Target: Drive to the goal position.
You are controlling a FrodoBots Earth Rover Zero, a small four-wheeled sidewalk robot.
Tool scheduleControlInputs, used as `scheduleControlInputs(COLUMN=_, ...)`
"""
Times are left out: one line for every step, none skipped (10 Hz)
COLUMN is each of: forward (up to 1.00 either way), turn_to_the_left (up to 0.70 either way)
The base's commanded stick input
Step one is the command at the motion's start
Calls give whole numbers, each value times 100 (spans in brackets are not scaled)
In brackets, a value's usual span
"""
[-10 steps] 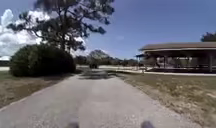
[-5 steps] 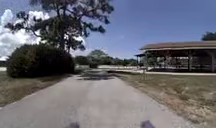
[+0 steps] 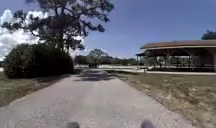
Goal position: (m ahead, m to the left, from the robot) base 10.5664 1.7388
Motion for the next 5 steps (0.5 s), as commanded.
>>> scheduleControlInputs(forward=50, turn_to_the_left=0)
scheduleControlInputs(forward=50, turn_to_the_left=0)
scheduleControlInputs(forward=50, turn_to_the_left=0)
scheduleControlInputs(forward=50, turn_to_the_left=0)
scheduleControlInputs(forward=50, turn_to_the_left=0)
